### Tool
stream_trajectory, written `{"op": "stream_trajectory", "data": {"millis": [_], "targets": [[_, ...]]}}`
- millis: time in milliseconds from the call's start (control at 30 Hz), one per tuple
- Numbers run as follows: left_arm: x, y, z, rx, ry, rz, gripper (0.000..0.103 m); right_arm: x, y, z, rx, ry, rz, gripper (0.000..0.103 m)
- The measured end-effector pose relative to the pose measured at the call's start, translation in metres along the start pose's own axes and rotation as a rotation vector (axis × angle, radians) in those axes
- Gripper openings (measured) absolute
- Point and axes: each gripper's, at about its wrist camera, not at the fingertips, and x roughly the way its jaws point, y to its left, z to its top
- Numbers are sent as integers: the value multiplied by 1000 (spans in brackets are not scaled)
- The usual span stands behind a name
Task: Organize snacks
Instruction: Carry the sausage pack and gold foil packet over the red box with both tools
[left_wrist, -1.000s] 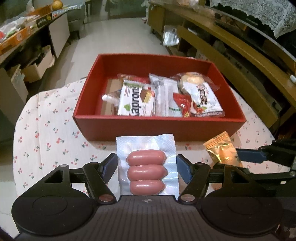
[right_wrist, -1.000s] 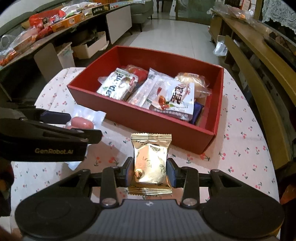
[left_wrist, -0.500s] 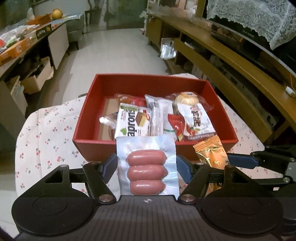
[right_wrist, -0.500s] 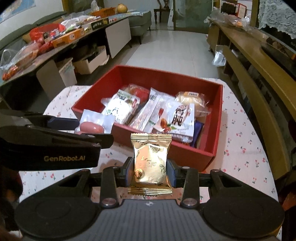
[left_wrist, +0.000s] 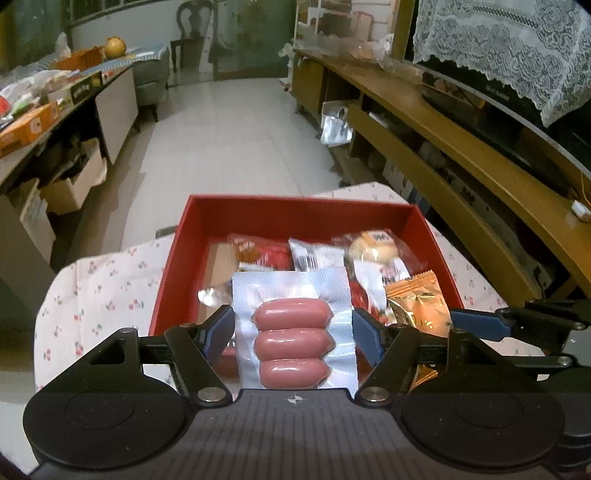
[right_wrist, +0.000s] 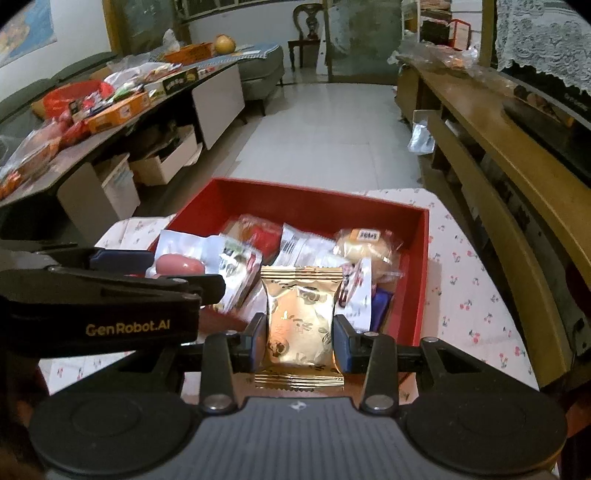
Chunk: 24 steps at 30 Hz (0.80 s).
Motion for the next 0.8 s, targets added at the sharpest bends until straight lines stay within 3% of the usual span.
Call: {"op": "stream_trajectory", "data": {"millis": [467,800], "targets": [[32,4,26,-15,-3,33,75,37,-16,28,54,-7,-59,52],[54,3,28,3,23,69,75,62,-20,26,39,26,-94,52]]}}
